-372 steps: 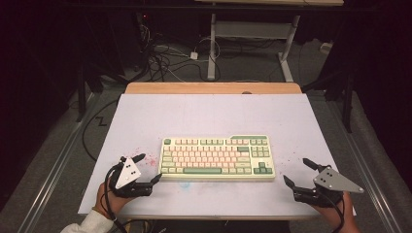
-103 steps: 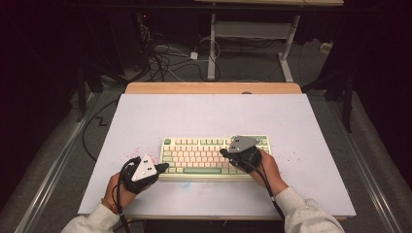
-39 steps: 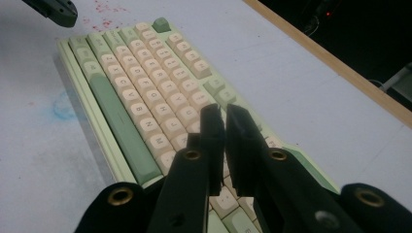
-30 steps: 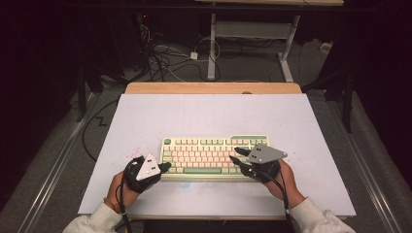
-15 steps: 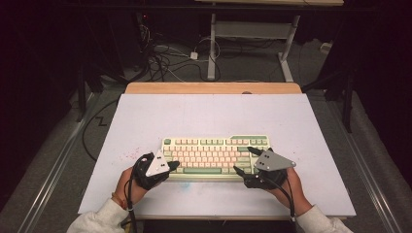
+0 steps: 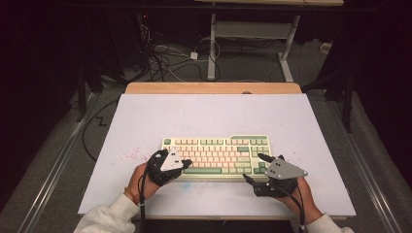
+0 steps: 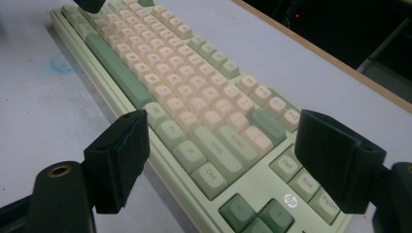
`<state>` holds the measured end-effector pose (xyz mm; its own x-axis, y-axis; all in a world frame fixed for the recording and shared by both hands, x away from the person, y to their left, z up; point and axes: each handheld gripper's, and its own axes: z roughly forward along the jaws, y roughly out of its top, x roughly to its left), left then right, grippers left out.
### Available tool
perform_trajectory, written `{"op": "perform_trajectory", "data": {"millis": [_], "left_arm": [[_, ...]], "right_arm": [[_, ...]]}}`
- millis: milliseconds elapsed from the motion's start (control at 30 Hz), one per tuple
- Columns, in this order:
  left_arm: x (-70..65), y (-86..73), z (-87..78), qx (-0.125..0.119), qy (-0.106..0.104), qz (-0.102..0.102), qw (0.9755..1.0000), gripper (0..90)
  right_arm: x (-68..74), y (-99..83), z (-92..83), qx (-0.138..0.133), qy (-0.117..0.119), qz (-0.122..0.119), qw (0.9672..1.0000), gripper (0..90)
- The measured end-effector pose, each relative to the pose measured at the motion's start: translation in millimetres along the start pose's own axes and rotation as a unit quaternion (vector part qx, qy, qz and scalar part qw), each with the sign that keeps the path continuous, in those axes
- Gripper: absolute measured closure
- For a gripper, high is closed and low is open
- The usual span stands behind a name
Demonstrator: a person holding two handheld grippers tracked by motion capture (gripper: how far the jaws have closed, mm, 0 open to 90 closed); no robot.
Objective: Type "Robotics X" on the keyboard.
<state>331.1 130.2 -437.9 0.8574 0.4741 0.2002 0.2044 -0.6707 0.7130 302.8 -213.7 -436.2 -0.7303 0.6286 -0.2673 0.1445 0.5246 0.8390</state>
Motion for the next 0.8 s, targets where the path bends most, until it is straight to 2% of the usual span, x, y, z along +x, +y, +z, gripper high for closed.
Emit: {"op": "perform_trajectory", "data": {"millis": [133,400,800], "left_arm": [[-1.6,7.3,8.6,0.010,-0.002,0.008,0.9999,87.2],[-2.4,19.2,26.6,0.024,-0.022,0.016,0.9993,87.2],[-0.5,27.2,44.8,0.043,-0.025,0.023,0.9985,87.0]], "right_arm": [[1.0,-3.8,-3.4,0.004,-0.001,0.000,1.0000,21.1],[3.4,-7.1,-6.6,0.007,0.001,-0.003,1.0000,21.1],[4.2,-8.8,-3.2,0.012,0.006,-0.006,0.9999,21.3]]}}
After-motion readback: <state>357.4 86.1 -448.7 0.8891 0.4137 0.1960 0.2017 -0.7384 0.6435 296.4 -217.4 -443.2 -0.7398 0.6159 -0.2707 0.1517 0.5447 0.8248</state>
